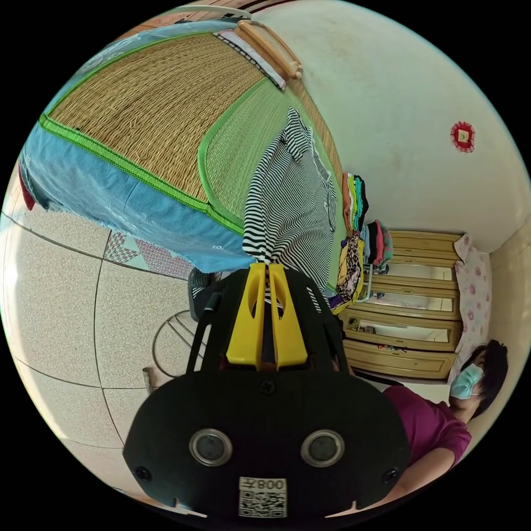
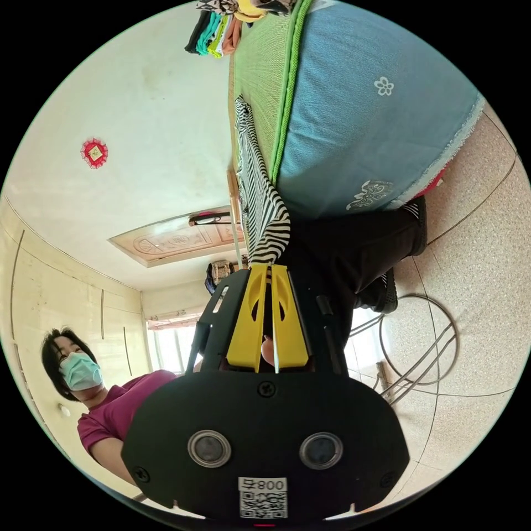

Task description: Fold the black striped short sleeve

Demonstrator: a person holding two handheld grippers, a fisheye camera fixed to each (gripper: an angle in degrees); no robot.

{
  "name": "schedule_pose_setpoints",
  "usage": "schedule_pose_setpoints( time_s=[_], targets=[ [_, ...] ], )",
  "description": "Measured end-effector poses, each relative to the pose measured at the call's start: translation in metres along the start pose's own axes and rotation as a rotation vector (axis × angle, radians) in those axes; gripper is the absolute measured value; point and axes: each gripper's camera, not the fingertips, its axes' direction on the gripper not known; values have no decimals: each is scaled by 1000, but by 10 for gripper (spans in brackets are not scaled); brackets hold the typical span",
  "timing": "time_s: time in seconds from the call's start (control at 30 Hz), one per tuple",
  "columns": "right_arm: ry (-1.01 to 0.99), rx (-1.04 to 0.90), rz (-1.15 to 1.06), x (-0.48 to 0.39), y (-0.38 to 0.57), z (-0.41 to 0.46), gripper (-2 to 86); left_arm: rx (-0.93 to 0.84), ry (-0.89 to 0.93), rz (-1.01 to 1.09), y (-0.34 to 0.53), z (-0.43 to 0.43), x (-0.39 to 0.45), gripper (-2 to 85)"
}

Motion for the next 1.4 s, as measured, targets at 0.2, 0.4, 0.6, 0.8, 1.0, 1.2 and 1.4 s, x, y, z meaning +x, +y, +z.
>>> schedule_pose_setpoints(
  time_s=[0.2,0.4,0.6,0.8,1.0,1.2,1.4],
  targets=[
    [-30,-25,-108,-34,17,-9,8,9,87,29,13,-9,-2,7],
    [-50,13,-244,-81,45,-43,5,-7,209,79,33,-18,-2,6],
    [-55,75,-277,-97,73,-71,3,-50,271,72,62,-20,-14,6],
    [-104,101,-266,-97,104,-79,3,-46,348,50,93,-26,-25,6],
    [-117,117,-290,-111,128,-88,3,-34,408,72,110,-36,-23,6],
    [-124,129,-329,-135,146,-99,3,-48,440,124,119,-45,-13,7],
    [-111,128,-342,-150,156,-103,3,-57,447,132,123,-51,-10,6]
  ],
)
